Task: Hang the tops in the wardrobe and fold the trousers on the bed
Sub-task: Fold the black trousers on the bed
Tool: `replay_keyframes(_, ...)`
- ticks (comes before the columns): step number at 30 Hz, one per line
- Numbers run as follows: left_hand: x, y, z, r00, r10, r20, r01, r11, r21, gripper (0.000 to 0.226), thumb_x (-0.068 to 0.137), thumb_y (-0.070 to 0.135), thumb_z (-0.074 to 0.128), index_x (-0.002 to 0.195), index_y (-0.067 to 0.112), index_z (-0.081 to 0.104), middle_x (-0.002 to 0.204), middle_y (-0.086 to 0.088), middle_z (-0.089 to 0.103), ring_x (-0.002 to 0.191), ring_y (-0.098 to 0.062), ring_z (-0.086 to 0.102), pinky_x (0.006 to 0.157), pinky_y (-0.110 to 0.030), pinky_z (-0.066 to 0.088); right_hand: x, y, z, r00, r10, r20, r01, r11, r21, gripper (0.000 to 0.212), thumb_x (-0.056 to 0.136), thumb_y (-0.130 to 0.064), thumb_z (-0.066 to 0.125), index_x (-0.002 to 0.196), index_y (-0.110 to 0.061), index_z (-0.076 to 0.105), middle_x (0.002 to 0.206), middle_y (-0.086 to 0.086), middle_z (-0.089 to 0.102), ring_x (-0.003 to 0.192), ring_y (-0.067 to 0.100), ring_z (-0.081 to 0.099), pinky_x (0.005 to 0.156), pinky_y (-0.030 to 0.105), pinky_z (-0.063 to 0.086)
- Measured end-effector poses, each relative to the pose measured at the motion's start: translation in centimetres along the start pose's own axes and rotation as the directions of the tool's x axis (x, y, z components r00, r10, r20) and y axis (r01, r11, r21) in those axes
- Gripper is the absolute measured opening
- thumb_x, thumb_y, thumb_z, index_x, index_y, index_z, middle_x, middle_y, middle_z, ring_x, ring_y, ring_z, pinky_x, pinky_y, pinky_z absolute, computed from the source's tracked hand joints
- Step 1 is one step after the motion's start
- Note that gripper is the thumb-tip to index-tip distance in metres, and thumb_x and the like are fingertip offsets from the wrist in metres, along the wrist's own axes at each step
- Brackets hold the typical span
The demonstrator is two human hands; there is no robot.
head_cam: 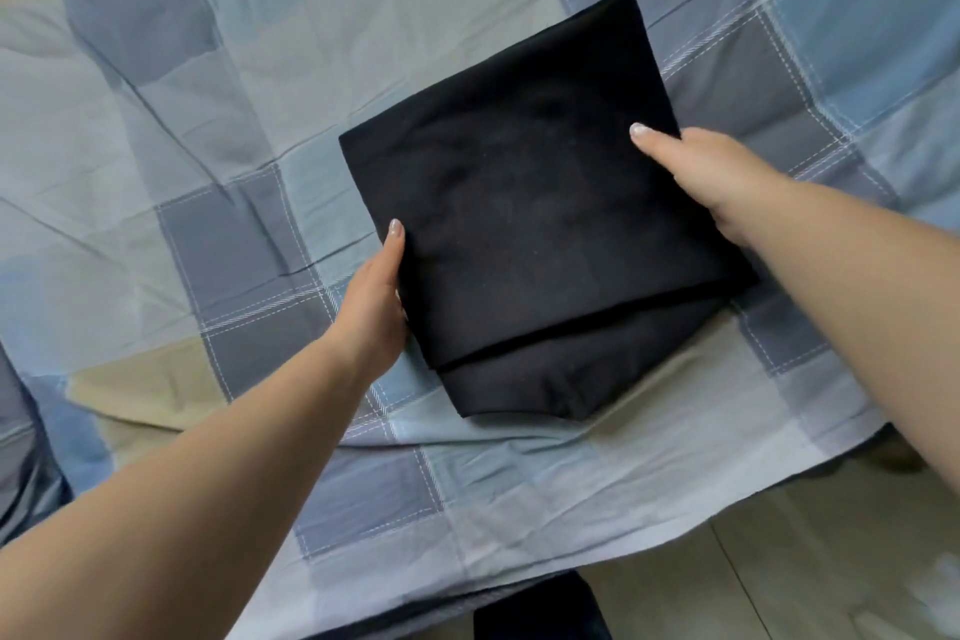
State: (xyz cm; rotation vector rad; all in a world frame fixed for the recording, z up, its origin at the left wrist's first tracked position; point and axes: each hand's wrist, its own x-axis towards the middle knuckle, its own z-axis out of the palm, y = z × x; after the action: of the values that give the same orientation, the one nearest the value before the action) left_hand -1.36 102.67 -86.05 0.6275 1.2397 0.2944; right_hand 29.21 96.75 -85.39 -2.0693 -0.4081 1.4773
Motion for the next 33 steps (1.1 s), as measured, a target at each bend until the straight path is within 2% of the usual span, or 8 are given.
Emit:
replay_keyframes(6,0.5,0.2,-1.3,0.994,-0.077,0.073,0.079,0.997,-0.024,0.059,0.084,0.06,0.052,0.13,0.023,0.055,0.131,0.005,0.061,0.119,-0.012,0.058,0.095,-0.033,0.046,-0.5,1.4,0.3,0.947,0.179,0.267,-0.231,0.956,0.18,0.043,0.077,-0.039,0.074,0.11,-0.014,0.066,0.096,0.007,0.075,0.083,0.022,0.073,0.062,0.034,0.058)
replay_keyframes(8,0.4,0.6,-1.8,0.991,-0.104,0.086,0.106,0.994,-0.018,0.063,0.082,0.06,0.052,0.132,0.021,0.055,0.13,0.003,0.062,0.118,-0.014,0.06,0.088,-0.031,0.052,-1.6,2.6,1.2,0.916,0.237,0.323,-0.315,0.924,0.216,0.039,0.075,-0.034,0.075,0.106,-0.01,0.067,0.094,0.01,0.075,0.081,0.023,0.073,0.059,0.035,0.058)
replay_keyframes(12,0.5,0.6,-2.0,0.991,-0.111,-0.077,0.115,0.992,0.053,0.059,0.079,0.053,0.064,0.119,0.01,0.064,0.115,-0.007,0.07,0.103,-0.02,0.068,0.07,-0.029,0.059,-4.2,6.3,2.7,0.893,0.273,0.358,-0.404,0.836,0.371,0.05,0.063,-0.033,0.076,0.105,-0.009,0.066,0.098,0.011,0.074,0.085,0.023,0.072,0.062,0.035,0.059)
replay_keyframes(15,0.6,0.4,-2.3,0.989,-0.072,-0.13,0.088,0.989,0.117,0.049,0.085,0.047,0.064,0.112,0.006,0.065,0.105,-0.007,0.073,0.096,-0.02,0.071,0.068,-0.029,0.059,-6.1,8.4,3.6,0.892,0.26,0.369,-0.417,0.788,0.452,0.054,0.062,-0.034,0.078,0.108,-0.007,0.067,0.104,0.011,0.072,0.093,0.024,0.071,0.063,0.034,0.058)
replay_keyframes(19,-1.1,0.3,-2.8,0.993,-0.073,-0.093,0.091,0.973,0.211,0.049,0.087,0.045,0.064,0.116,0.005,0.064,0.109,-0.007,0.072,0.1,-0.019,0.069,0.084,-0.032,0.055,-8.9,10.2,4.0,0.892,0.248,0.379,-0.421,0.76,0.494,0.054,0.067,-0.031,0.075,0.113,-0.006,0.065,0.109,0.011,0.071,0.098,0.024,0.069,0.071,0.035,0.058)
replay_keyframes(25,-7.3,1.8,-3.2,0.999,-0.013,-0.037,0.022,0.969,0.248,0.04,0.086,0.042,0.067,0.109,0.01,0.068,0.103,-0.003,0.074,0.096,-0.017,0.071,0.078,-0.028,0.056,-16.9,9.6,4.3,0.914,0.195,0.355,-0.372,0.753,0.543,0.047,0.072,-0.031,0.071,0.114,-0.01,0.064,0.113,0.008,0.07,0.101,0.021,0.068,0.074,0.034,0.057)
replay_keyframes(29,-12.8,4.3,-3.4,0.997,-0.01,0.073,-0.011,0.958,0.285,0.044,0.08,0.045,0.071,0.108,0.011,0.068,0.104,-0.004,0.074,0.095,-0.018,0.071,0.069,-0.025,0.058,-24.4,8.7,4.7,0.943,0.164,0.291,-0.313,0.738,0.598,0.044,0.074,-0.032,0.071,0.114,-0.012,0.066,0.114,0.007,0.07,0.104,0.021,0.067,0.074,0.032,0.058)
replay_keyframes(33,-20.6,7.4,-2.8,0.978,-0.039,0.203,-0.036,0.934,0.355,0.062,0.064,0.052,0.077,0.11,0.011,0.068,0.107,-0.005,0.073,0.1,-0.021,0.07,0.079,-0.029,0.057,-34.3,7.8,5.0,0.972,0.121,0.201,-0.228,0.698,0.679,0.038,0.075,-0.033,0.07,0.108,-0.013,0.071,0.114,0.007,0.07,0.103,0.022,0.068,0.069,0.03,0.058)
